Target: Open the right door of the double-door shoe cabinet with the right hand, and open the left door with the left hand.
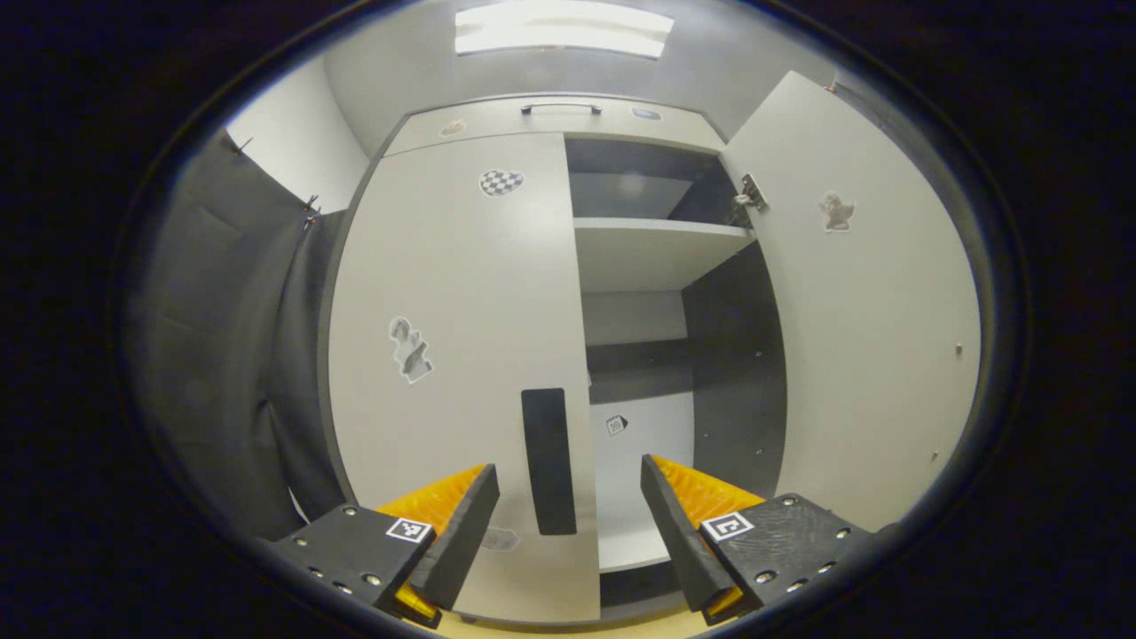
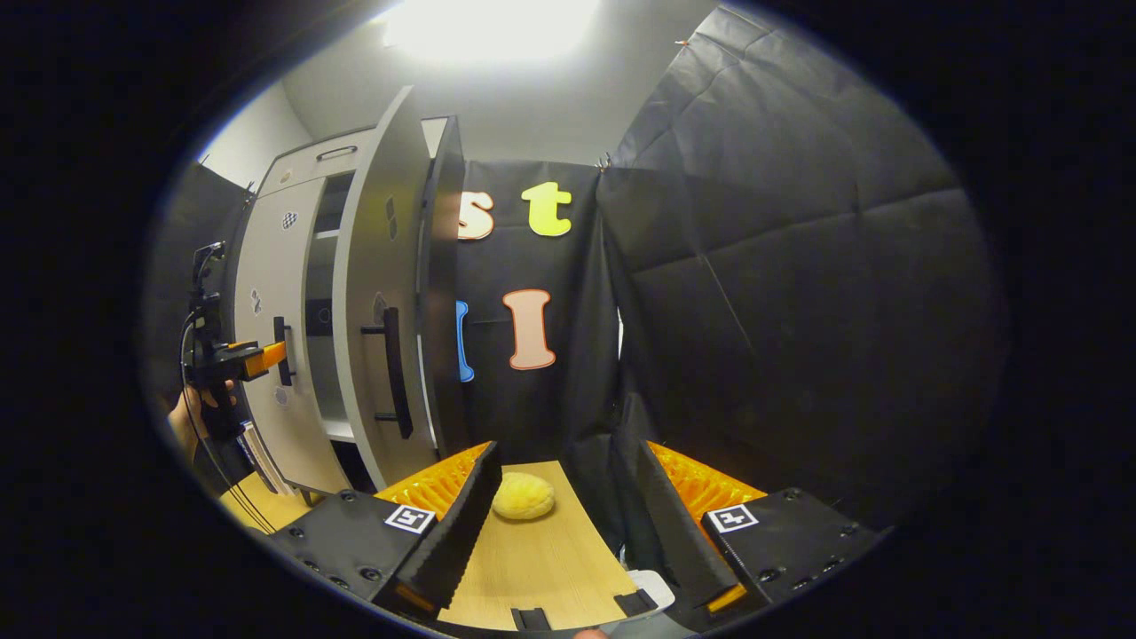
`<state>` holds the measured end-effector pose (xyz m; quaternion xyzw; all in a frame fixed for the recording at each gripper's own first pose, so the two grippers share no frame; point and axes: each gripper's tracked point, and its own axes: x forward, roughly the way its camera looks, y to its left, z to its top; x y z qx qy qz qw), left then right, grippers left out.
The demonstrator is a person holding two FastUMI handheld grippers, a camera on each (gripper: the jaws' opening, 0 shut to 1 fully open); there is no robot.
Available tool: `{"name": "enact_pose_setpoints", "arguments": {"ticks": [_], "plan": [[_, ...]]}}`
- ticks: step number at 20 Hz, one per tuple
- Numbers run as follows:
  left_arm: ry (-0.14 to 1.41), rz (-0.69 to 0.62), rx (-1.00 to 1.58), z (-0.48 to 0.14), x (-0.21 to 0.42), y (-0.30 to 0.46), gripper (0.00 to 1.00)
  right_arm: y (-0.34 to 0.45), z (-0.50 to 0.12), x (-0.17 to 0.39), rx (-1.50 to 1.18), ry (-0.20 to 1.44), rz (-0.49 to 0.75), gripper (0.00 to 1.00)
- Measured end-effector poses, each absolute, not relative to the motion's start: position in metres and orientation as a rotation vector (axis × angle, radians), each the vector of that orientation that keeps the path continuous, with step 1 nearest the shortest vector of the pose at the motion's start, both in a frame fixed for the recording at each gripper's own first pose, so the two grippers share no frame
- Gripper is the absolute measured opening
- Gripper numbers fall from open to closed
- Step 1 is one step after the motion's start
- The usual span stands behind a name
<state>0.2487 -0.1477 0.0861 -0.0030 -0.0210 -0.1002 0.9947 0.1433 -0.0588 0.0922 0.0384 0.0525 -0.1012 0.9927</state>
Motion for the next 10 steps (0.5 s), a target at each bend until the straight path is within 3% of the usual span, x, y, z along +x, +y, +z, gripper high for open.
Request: {"name": "enact_pose_setpoints", "arguments": {"ticks": [7, 10], "plan": [[0.04, -0.178, -0.064, 0.059, 0.295, -0.137, 0.91, -0.06, 0.088, 0.143, 0.095, 0.124, -0.227, 0.95], [0.07, -0.209, -0.096, 0.05, 0.299, -0.142, 0.79, -0.058, 0.088, 0.143, 0.101, 0.131, -0.217, 0.95]]}}
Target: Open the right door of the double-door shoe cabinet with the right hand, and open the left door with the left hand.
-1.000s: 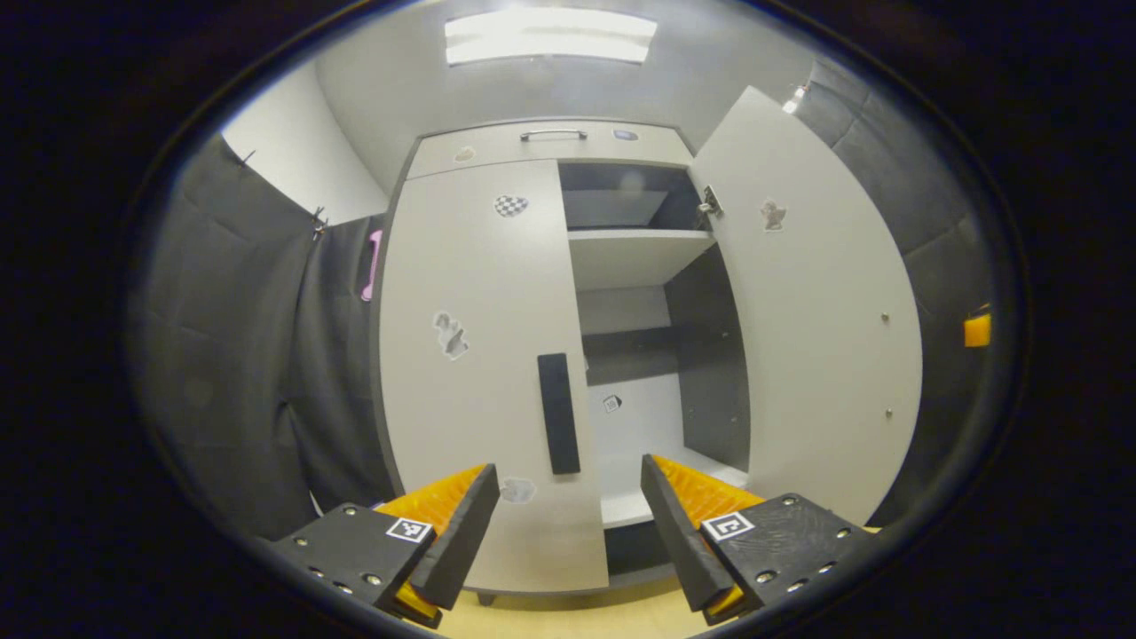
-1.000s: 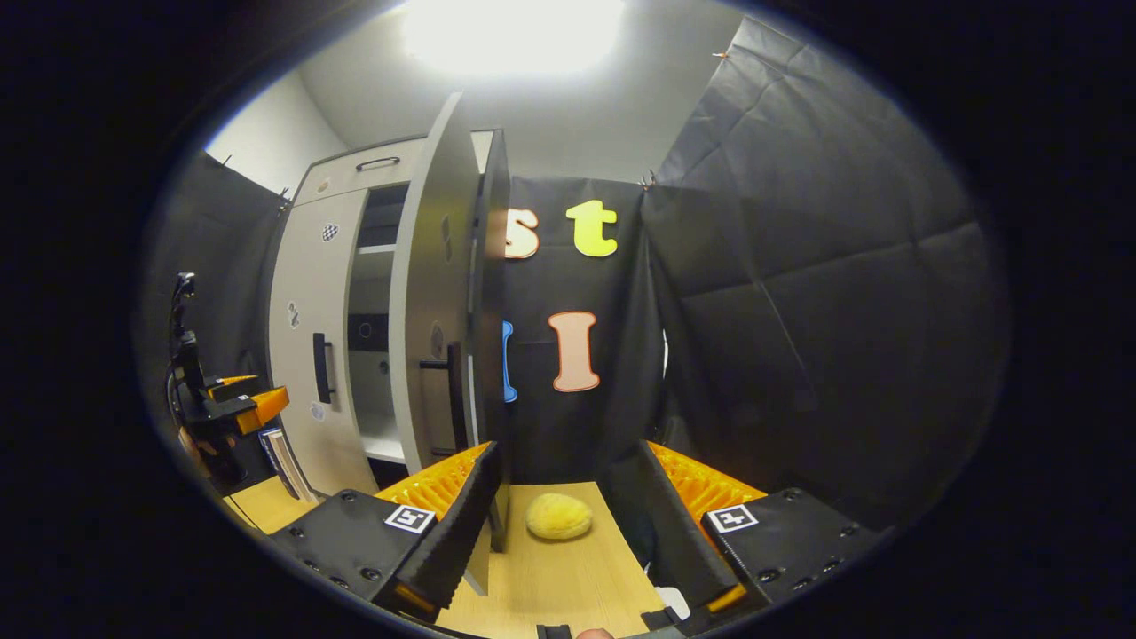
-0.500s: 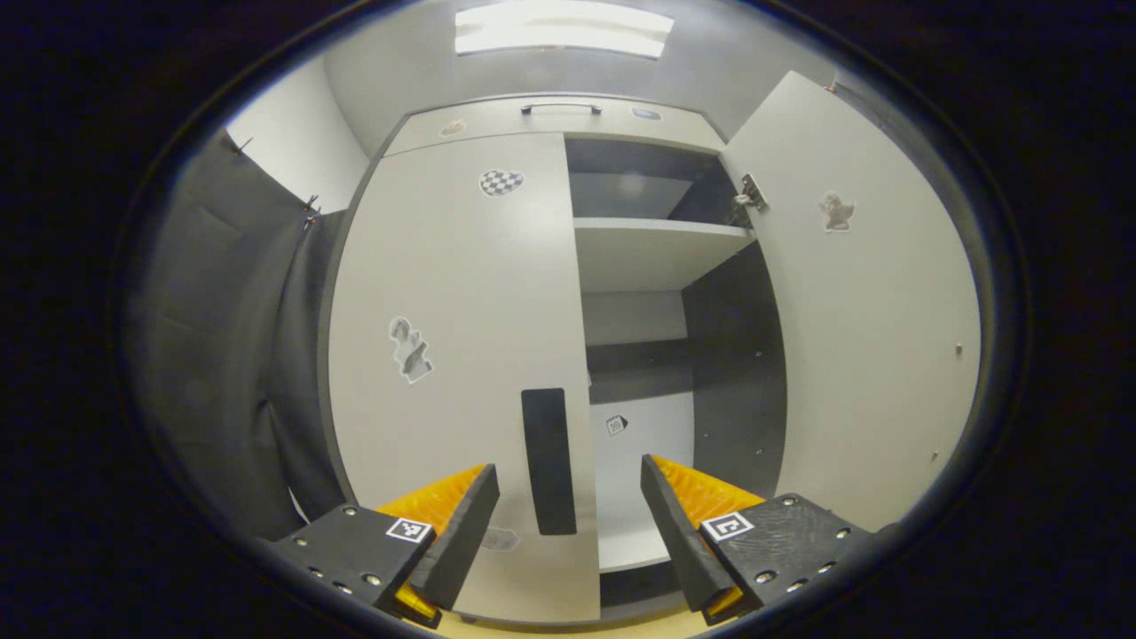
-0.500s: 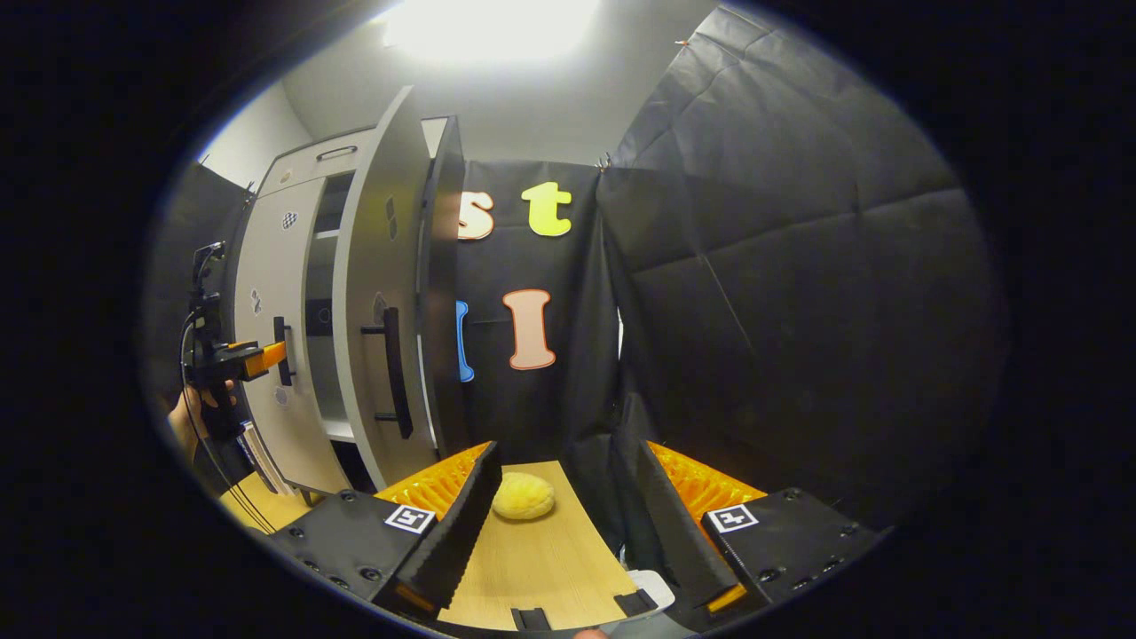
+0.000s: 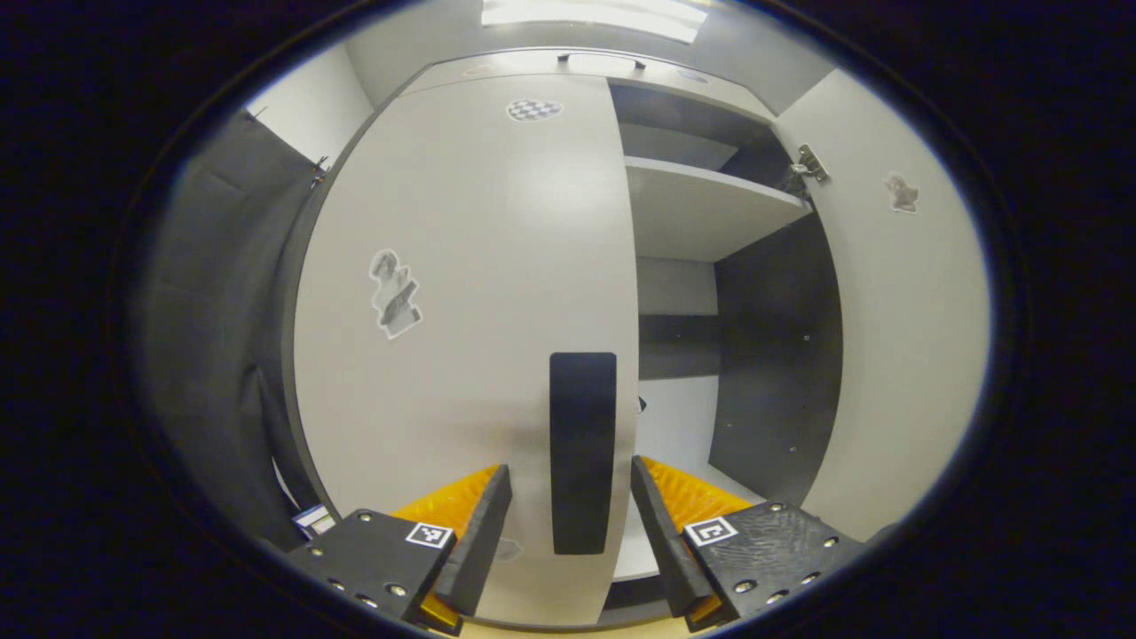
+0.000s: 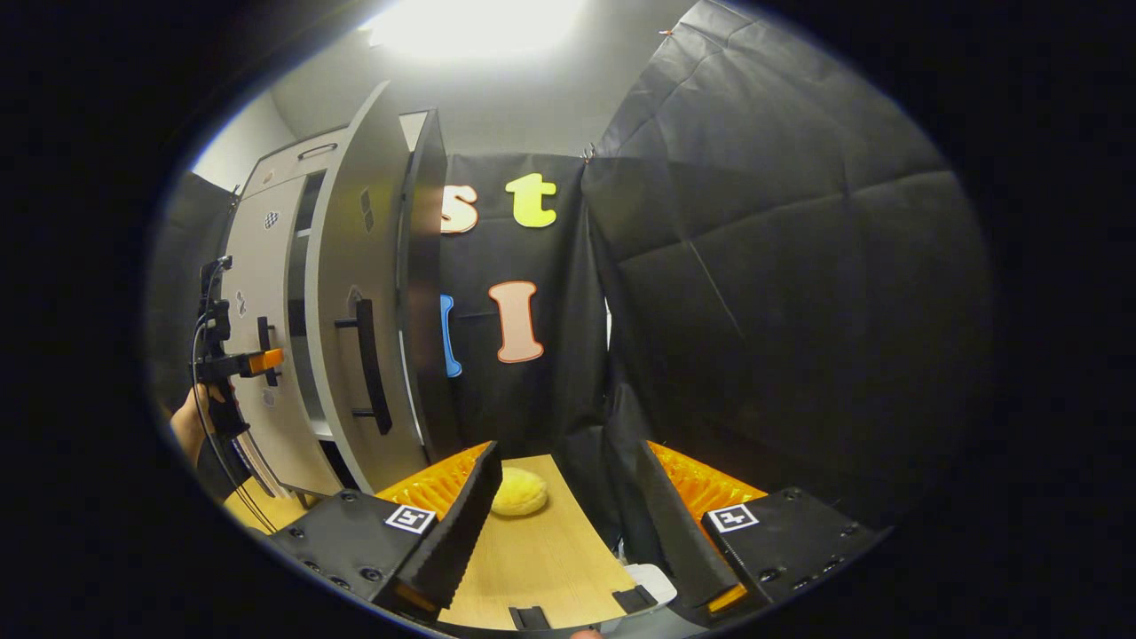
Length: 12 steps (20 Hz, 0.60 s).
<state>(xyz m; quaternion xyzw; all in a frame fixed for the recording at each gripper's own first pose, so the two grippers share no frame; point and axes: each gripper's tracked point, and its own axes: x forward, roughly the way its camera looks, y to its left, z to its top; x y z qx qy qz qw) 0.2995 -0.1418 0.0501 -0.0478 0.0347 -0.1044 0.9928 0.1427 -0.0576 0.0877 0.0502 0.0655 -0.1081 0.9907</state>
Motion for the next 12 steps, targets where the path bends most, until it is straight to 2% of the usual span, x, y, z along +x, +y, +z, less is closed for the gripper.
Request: {"name": "enact_pose_setpoints", "arguments": {"ticks": [1, 4, 5, 6, 7, 9, 12], "plan": [[0.066, -0.201, -0.11, 0.0498, 0.3007, -0.1391, 0.8, -0.0553, 0.0877, 0.1436, 0.108, 0.13, -0.209, 0.96], [0.064, -0.227, -0.14, 0.05, 0.3026, -0.1441, 0.51, -0.0552, 0.0878, 0.1459, 0.1, 0.124, -0.202, 0.95], [0.064, -0.233, -0.126, 0.0507, 0.3036, -0.1441, 0.42, -0.0558, 0.088, 0.1456, 0.097, 0.123, -0.198, 0.92], [0.068, -0.248, -0.103, 0.05, 0.3029, -0.1447, 0.46, -0.0545, 0.088, 0.1464, 0.094, 0.123, -0.191, 0.92], [0.059, -0.262, -0.082, 0.0546, 0.2992, -0.148, 0.4, -0.0544, 0.0877, 0.1463, 0.091, 0.126, -0.187, 0.95], [0.067, -0.249, -0.029, 0.0514, 0.3044, -0.1461, 0.28, -0.0543, 0.0876, 0.1456, 0.085, 0.132, -0.185, 0.95], [0.08, -0.24, -0.042, 0.05, 0.2989, -0.1448, 0.22, -0.0508, 0.0877, 0.1464, 0.088, 0.128, -0.164, 0.95]]}}
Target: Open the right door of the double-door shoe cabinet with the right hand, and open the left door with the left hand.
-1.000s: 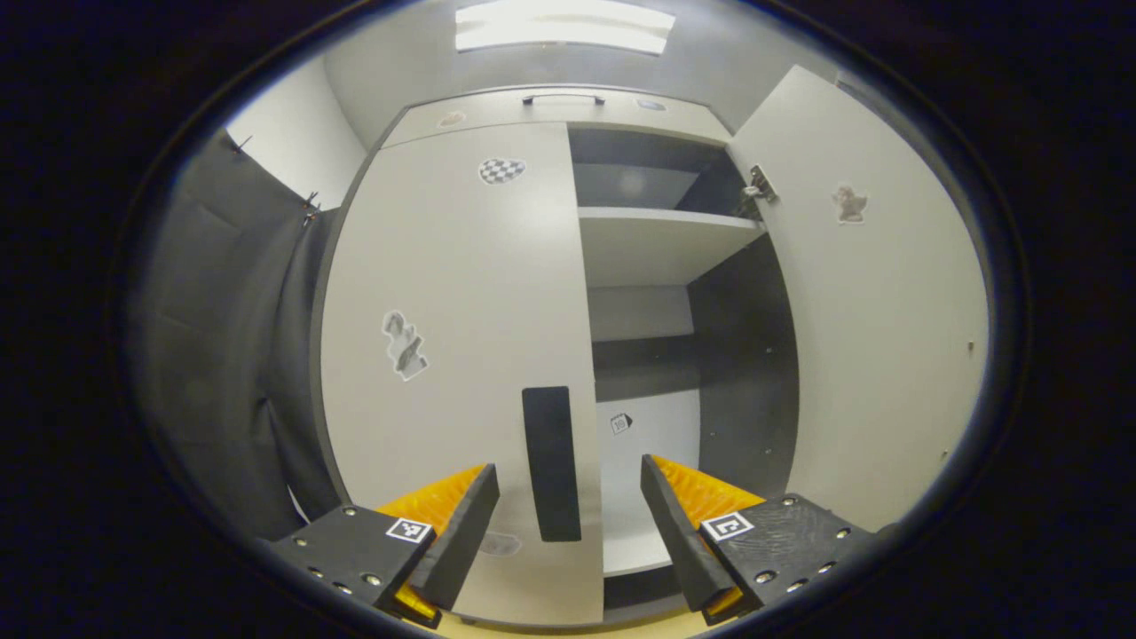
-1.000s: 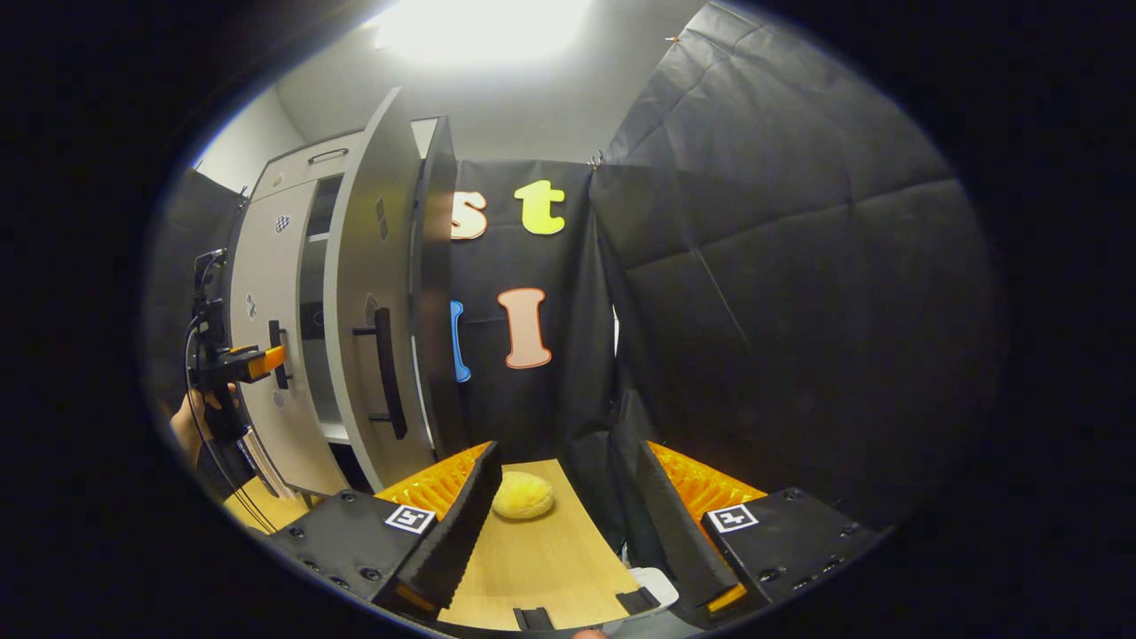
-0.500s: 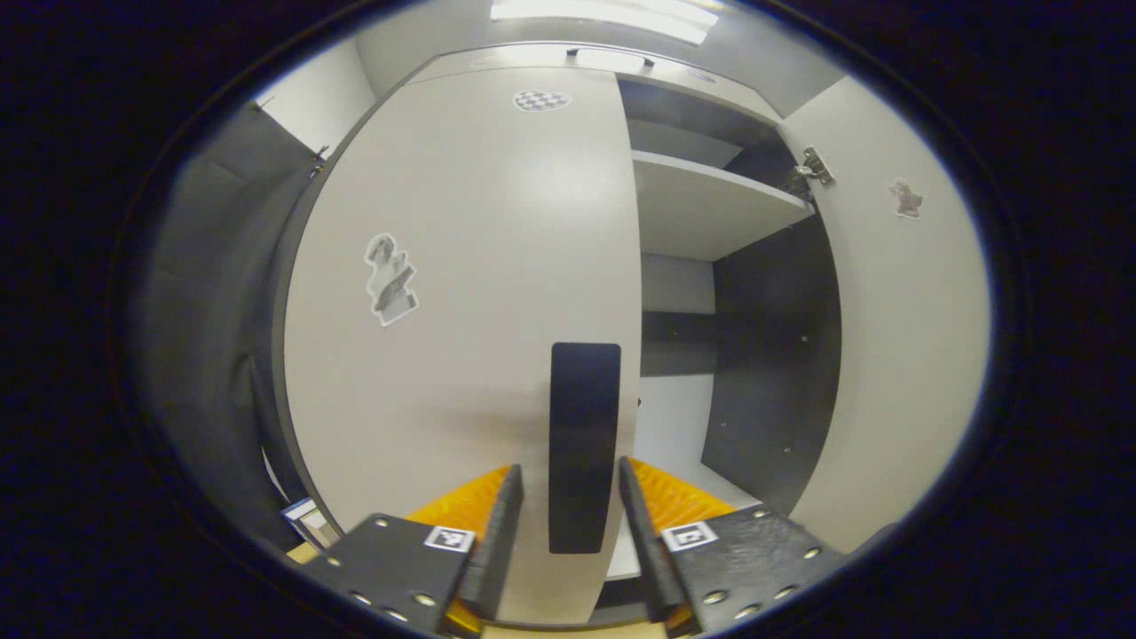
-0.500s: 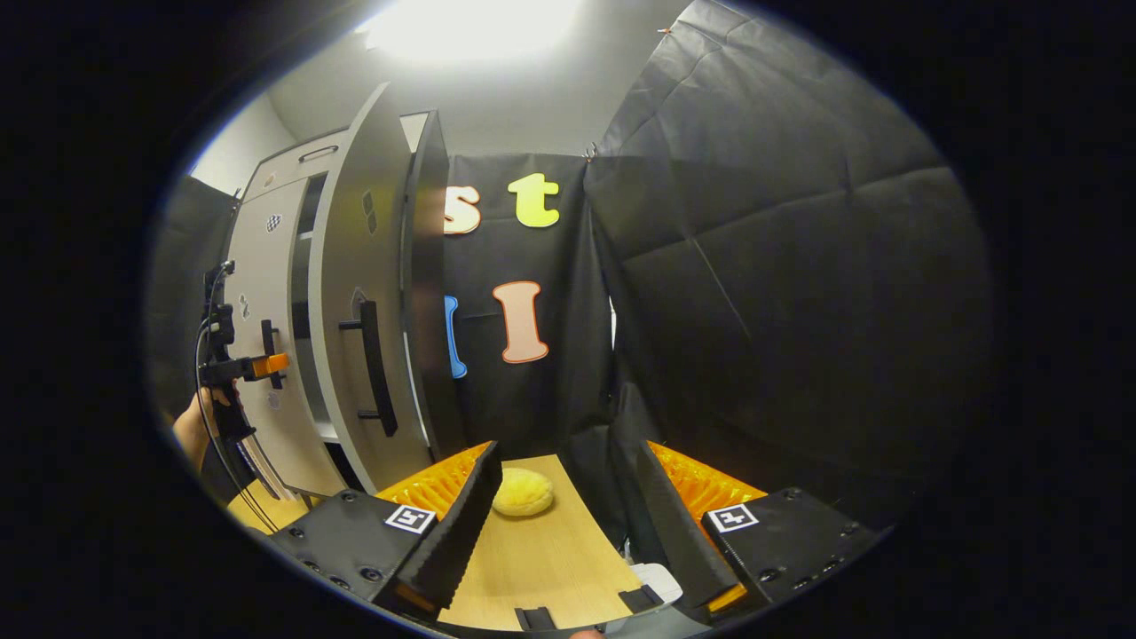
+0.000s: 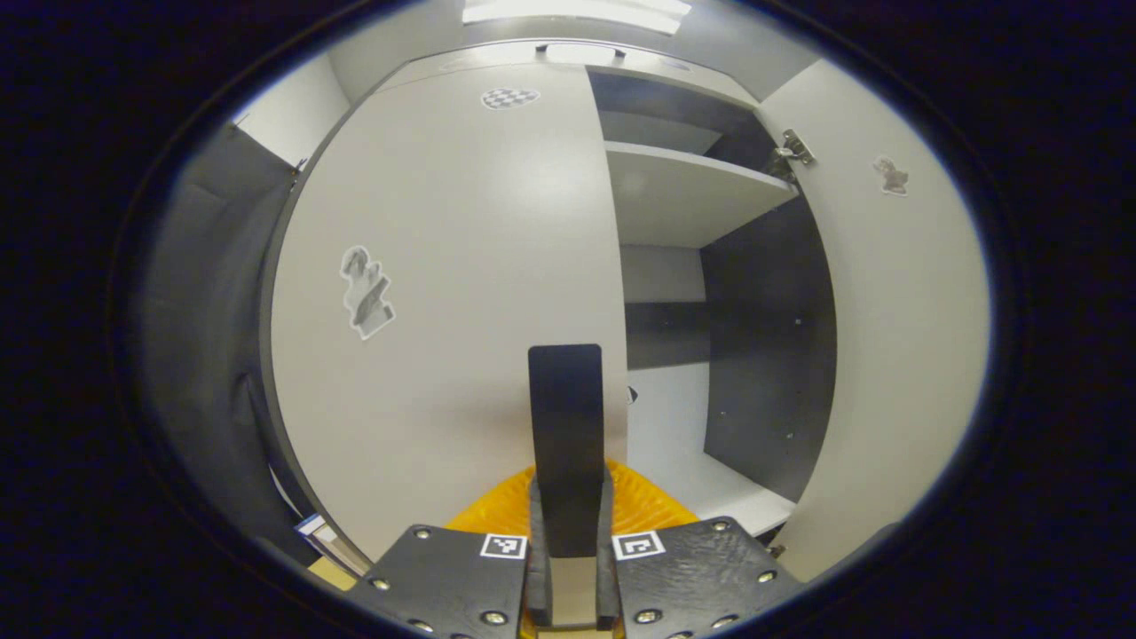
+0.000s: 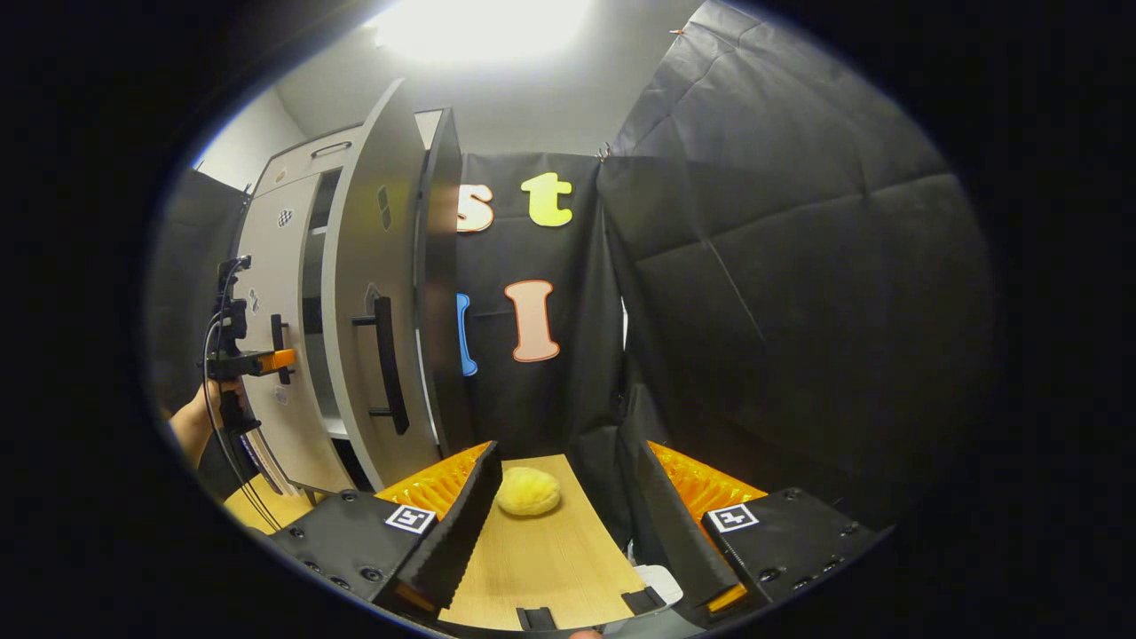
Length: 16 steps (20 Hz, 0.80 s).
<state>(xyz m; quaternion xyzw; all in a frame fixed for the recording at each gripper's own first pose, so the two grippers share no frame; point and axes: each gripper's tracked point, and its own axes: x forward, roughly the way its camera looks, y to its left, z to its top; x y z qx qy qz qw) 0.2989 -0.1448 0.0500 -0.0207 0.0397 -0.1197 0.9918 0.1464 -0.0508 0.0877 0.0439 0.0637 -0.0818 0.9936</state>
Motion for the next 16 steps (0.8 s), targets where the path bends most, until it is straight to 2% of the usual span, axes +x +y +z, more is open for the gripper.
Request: {"name": "enact_pose_setpoints", "arguments": {"ticks": [1, 2, 5, 6, 7, 16], "plan": [[0.082, -0.244, -0.052, 0.048, 0.298, -0.144, 0.19, -0.05, 0.088, 0.147, 0.084, 0.128, -0.158, 0.92], [0.081, -0.251, -0.058, 0.047, 0.295, -0.144, 0.17, -0.051, 0.088, 0.147, 0.076, 0.127, -0.156, 0.95], [0.089, -0.265, -0.06, 0.042, 0.284, -0.141, 0.19, -0.053, 0.091, 0.148, 0.069, 0.116, -0.151, 0.95], [0.089, -0.267, -0.058, 0.041, 0.28, -0.14, 0.17, -0.05, 0.092, 0.15, 0.077, 0.11, -0.142, 0.92], [0.088, -0.267, -0.055, 0.04, 0.276, -0.139, 0.17, -0.048, 0.093, 0.151, 0.086, 0.106, -0.134, 0.95], [0.083, -0.275, -0.064, 0.04, 0.266, -0.128, 0.16, -0.04, 0.094, 0.149, 0.059, 0.105, -0.076, 0.95]]}}
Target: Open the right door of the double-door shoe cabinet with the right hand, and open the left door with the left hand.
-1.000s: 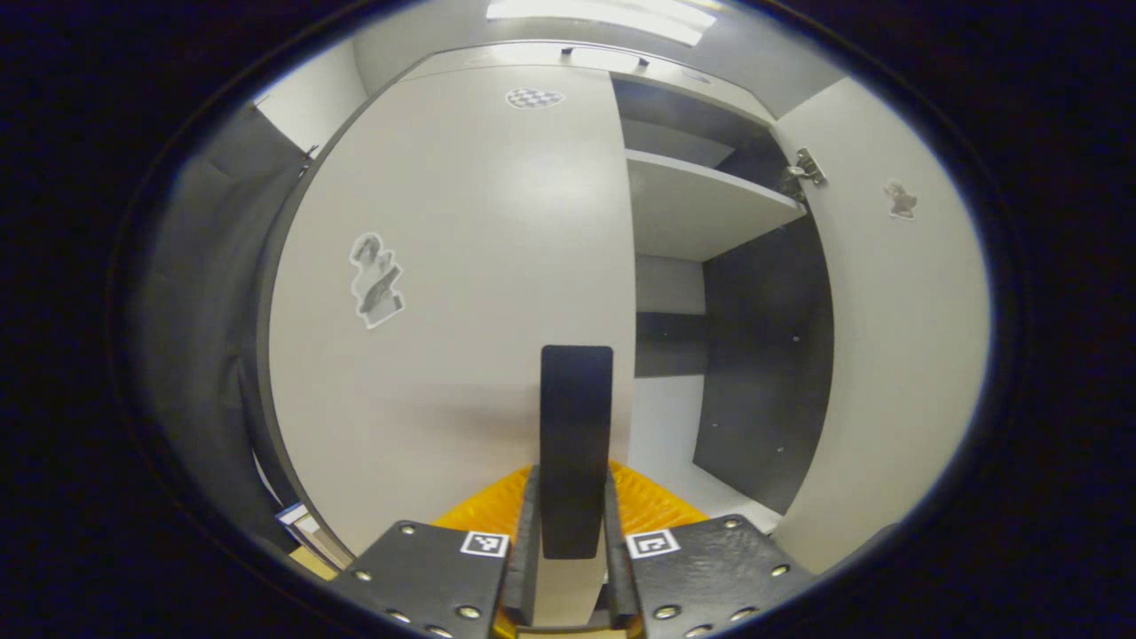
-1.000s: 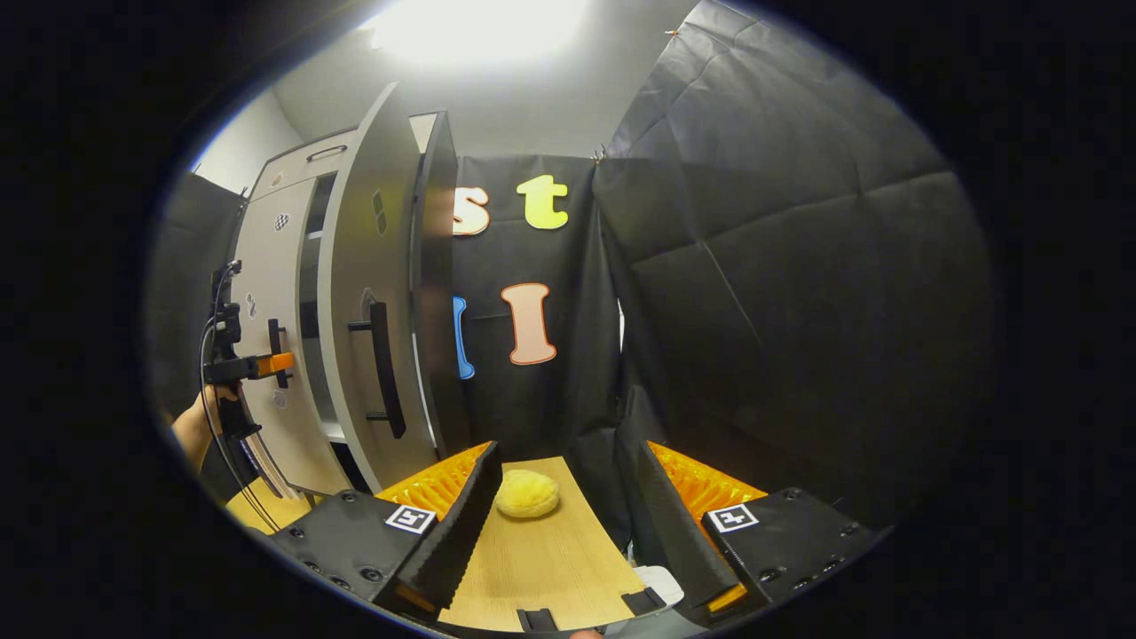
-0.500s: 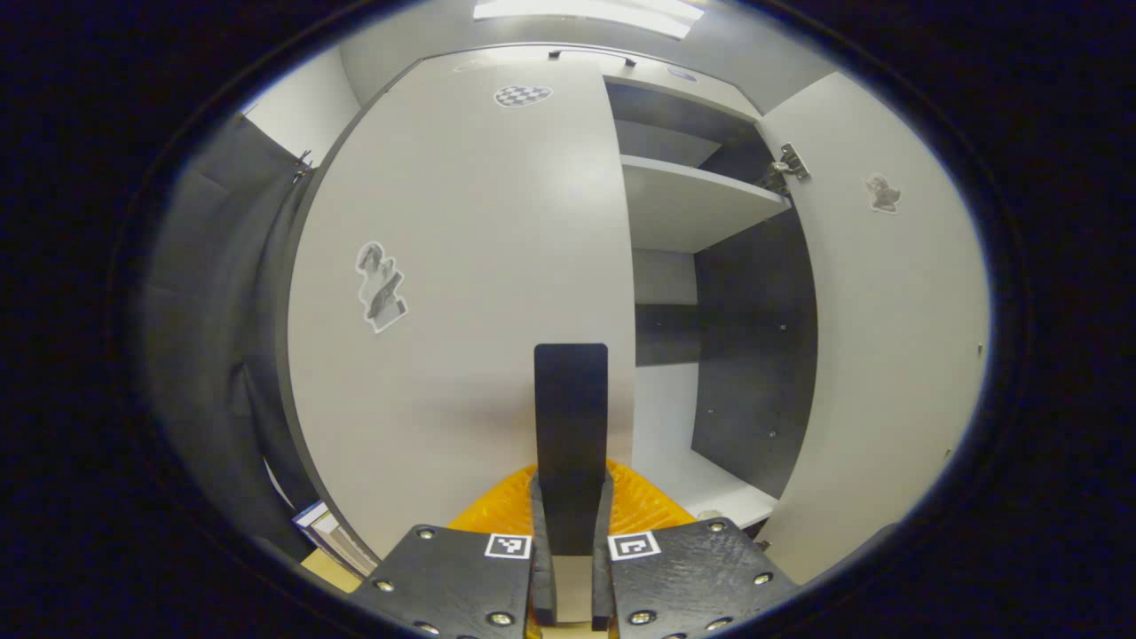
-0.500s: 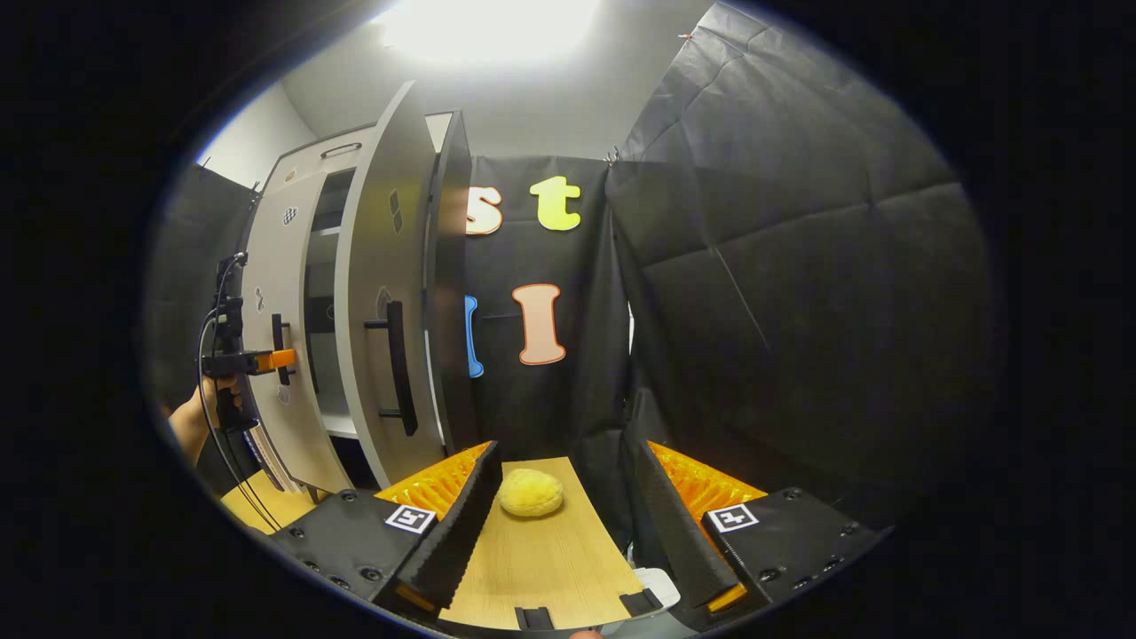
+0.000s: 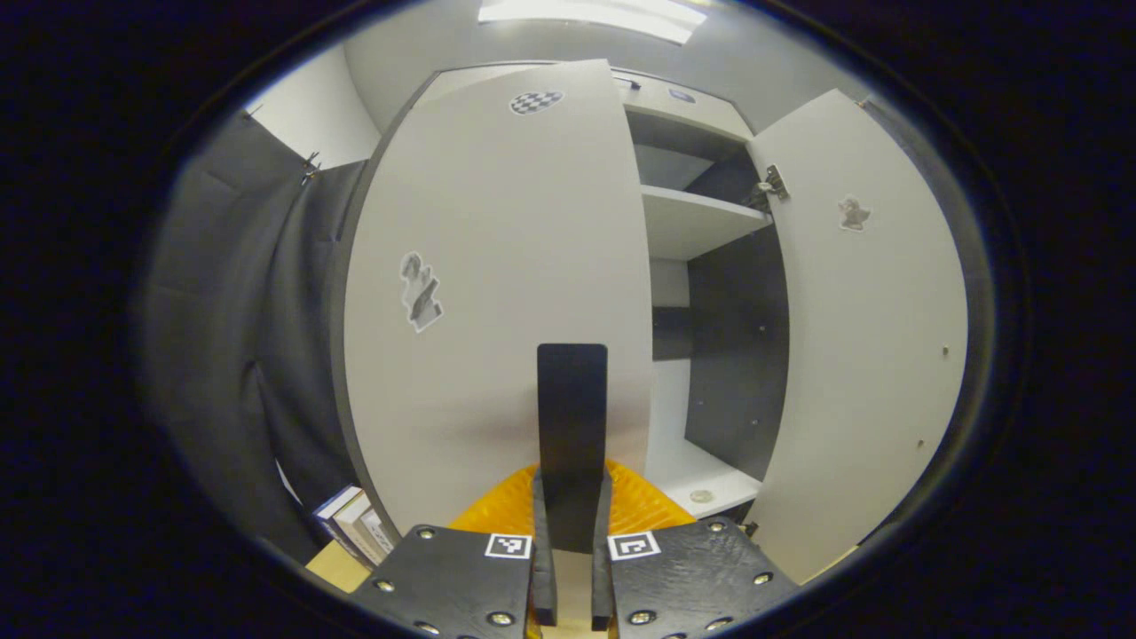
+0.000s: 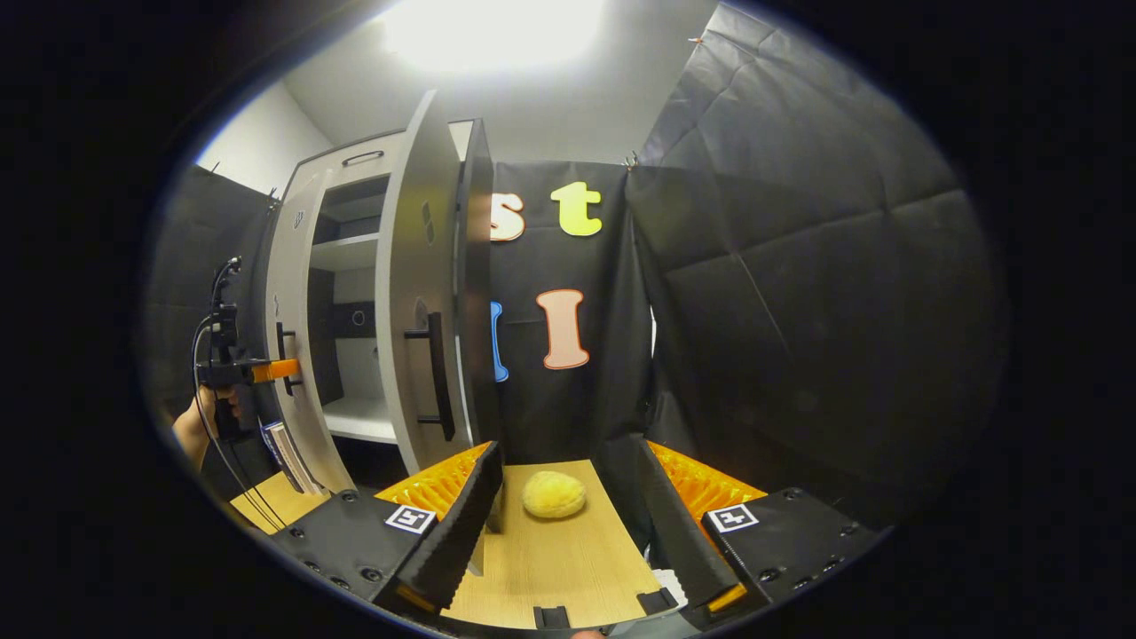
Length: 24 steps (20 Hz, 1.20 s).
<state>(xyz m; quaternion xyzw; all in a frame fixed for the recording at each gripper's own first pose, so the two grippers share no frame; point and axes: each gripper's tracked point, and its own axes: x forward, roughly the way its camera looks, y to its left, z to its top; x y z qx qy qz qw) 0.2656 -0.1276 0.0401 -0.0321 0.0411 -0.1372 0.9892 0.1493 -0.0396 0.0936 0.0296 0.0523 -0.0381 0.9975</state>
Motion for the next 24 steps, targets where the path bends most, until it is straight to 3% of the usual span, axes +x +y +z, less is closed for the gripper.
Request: {"name": "enact_pose_setpoints", "arguments": {"ticks": [4, 11, 16, 21, 24], "plan": [[0.078, -0.278, -0.062, 0.04, 0.26, -0.122, 0.14, -0.039, 0.096, 0.149, 0.039, 0.1, -0.059, 0.92], [0.076, -0.278, -0.072, 0.042, 0.249, -0.107, 0.18, -0.032, 0.097, 0.15, 0.031, 0.097, -0.037, 0.95], [0.066, -0.276, -0.078, 0.043, 0.242, -0.095, 0.14, -0.024, 0.097, 0.152, 0.031, 0.097, -0.005, 0.95], [0.054, -0.274, -0.092, 0.045, 0.235, -0.086, 0.17, -0.014, 0.096, 0.153, 0.03, 0.104, 0.033, 0.95], [0.052, -0.263, -0.092, 0.044, 0.234, -0.079, 0.13, -0.011, 0.097, 0.155, 0.027, 0.101, 0.042, 0.95]]}}
